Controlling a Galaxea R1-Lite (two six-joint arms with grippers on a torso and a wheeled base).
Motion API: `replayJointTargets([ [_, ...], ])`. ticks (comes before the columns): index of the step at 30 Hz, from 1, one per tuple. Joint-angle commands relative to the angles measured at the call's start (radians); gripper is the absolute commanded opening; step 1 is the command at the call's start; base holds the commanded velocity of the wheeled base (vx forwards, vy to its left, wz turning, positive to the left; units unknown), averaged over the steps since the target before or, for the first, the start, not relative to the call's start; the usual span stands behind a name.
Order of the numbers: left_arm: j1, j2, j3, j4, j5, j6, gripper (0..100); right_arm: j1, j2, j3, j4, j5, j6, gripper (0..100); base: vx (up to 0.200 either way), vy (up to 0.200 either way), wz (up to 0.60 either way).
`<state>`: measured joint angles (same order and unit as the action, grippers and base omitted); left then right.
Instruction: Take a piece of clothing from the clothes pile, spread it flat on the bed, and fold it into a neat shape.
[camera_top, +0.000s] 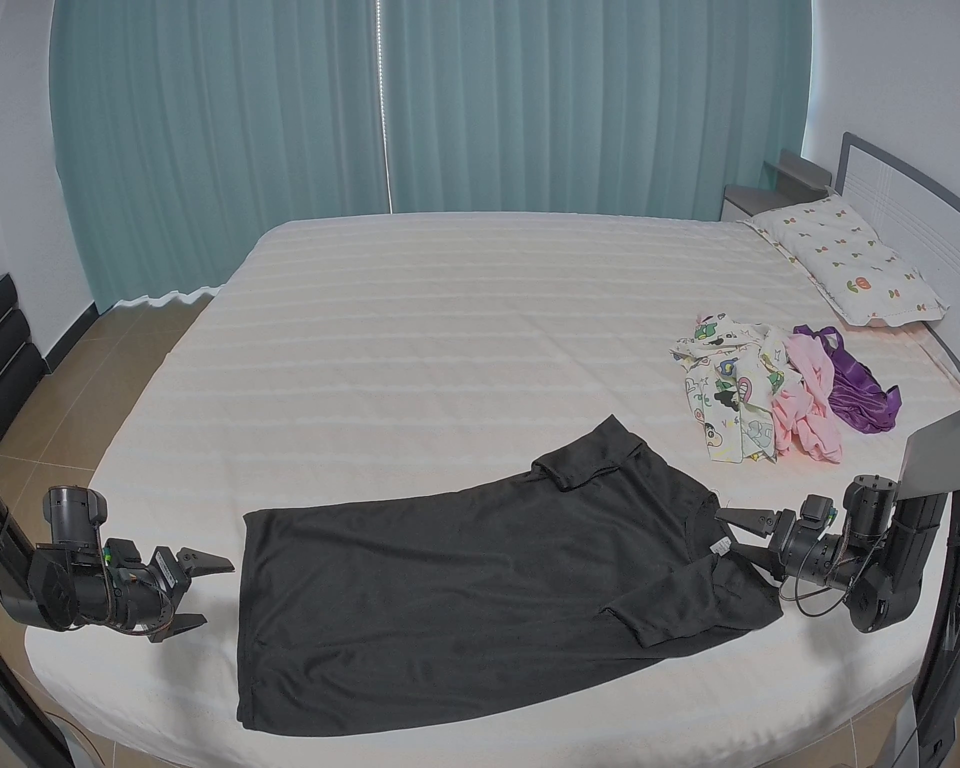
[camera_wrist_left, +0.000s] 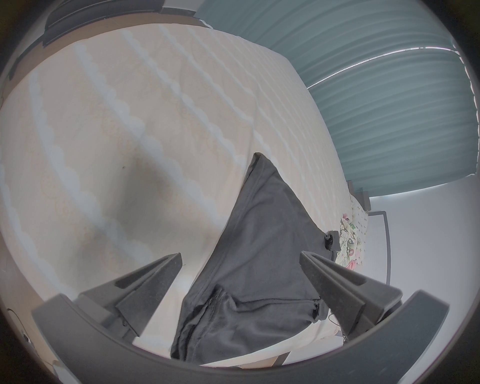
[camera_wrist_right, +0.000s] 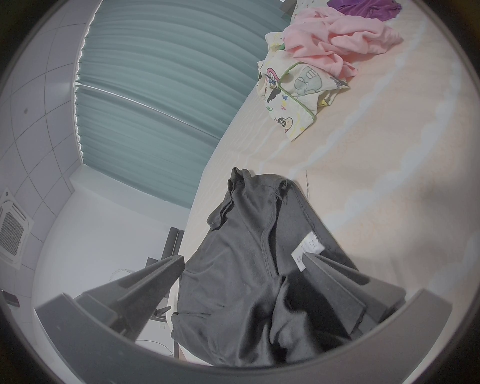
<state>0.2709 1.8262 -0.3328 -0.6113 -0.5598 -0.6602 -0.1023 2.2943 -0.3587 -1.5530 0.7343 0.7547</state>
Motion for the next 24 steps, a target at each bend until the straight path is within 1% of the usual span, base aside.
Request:
replayJointTargets([
  [1,0.001,-0.001,0.000,-0.001,0.000,-0.001,100,0.000,0.001,0.001,-0.012,0.001,0.000,100,0.000,0.000,0.00],
  [8,-0.005,-0.015,-0.025,-0.004,0.004,-0.001,100,0.003,-0.004,0.000,-0.012,-0.001,-0.001,100,0.000,0.000,0.00],
  [11,-0.036,-0.005,-0.045,-0.021,0.017,0.002,100,0.004,-0.007,0.001,-0.012,-0.001,-0.003,100,0.000,0.000,0.00],
  [14,-0.045,0.008,-0.086,-0.025,0.038,0.001,100,0.004,-0.007,0.006,-0.013,-0.003,-0.003,100,0.000,0.000,0.00],
  [17,-0.056,0.047,-0.138,-0.025,0.043,0.001,100,0.004,-0.007,0.006,-0.013,-0.004,-0.003,100,0.000,0.000,0.00],
  [19,-0.059,0.053,-0.149,-0.025,0.044,0.001,100,0.004,-0.007,0.006,-0.013,-0.003,-0.003,100,0.000,0.000,0.00],
  [20,-0.075,0.096,-0.196,-0.025,0.057,0.002,100,0.004,-0.007,0.006,-0.013,-0.004,-0.003,100,0.000,0.000,0.00],
  [24,-0.111,0.185,-0.307,-0.025,0.116,-0.009,100,0.004,-0.007,0.006,-0.013,-0.004,-0.003,100,0.000,0.000,0.00],
])
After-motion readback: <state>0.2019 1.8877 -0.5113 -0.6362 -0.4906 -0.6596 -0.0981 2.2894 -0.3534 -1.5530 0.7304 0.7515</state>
